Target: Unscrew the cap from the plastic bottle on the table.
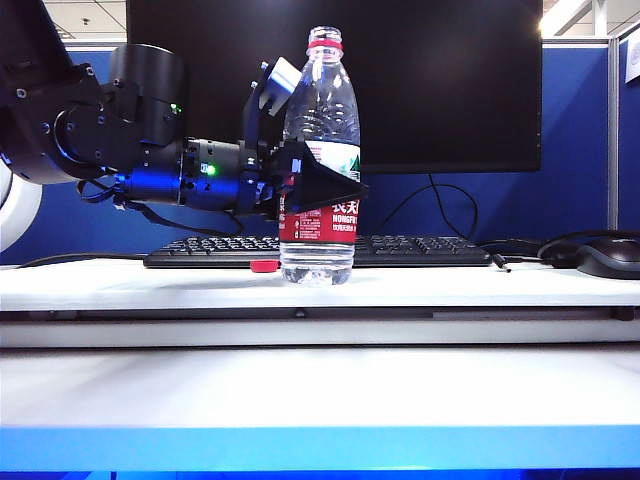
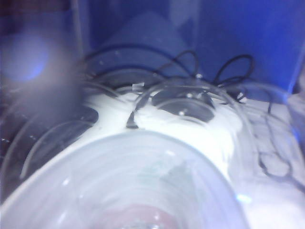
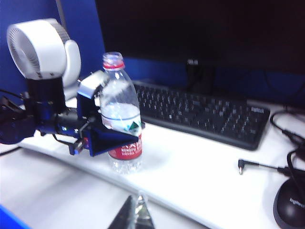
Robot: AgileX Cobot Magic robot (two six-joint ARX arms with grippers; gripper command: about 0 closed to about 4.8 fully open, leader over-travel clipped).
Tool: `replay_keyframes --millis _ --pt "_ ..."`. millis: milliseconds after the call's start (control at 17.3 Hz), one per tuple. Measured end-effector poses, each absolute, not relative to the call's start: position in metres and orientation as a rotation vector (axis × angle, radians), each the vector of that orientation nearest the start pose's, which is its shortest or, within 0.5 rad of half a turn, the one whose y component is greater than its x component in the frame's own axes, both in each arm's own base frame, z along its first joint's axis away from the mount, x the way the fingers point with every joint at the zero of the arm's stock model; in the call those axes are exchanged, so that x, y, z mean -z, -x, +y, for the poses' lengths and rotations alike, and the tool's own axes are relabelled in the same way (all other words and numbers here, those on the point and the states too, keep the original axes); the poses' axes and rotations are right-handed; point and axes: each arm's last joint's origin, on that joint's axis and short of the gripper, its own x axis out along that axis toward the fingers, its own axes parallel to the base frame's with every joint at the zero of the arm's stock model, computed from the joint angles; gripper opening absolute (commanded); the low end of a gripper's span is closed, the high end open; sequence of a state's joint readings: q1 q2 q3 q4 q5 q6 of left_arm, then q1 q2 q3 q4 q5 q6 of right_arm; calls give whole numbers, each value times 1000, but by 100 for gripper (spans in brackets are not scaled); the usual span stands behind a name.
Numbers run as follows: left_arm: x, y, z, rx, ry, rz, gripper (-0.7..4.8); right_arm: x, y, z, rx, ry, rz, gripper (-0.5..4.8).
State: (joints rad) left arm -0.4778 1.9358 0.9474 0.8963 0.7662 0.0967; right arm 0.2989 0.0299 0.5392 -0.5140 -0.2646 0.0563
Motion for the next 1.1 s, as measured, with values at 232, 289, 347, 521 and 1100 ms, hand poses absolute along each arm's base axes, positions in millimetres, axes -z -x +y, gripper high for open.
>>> replay_keyframes --millis 232,289,347,521,1100 --pt "-171 -335 -196 1244 -70 38 236 -266 -39 19 -540 -55 88 -6" --pt "-171 -335 -196 1243 -70 39 236 -261 -40 20 -537 -55 115 -6" --pt "-171 -335 -196 1242 -70 39 236 -263 -40 20 -540 -55 100 -6" --pt "-171 -335 -196 1242 -70 39 238 -267 -39 19 -543 -57 53 -6" --pt "-171 -337 -195 1168 -104 19 249 -270 -38 20 -565 -58 16 -6"
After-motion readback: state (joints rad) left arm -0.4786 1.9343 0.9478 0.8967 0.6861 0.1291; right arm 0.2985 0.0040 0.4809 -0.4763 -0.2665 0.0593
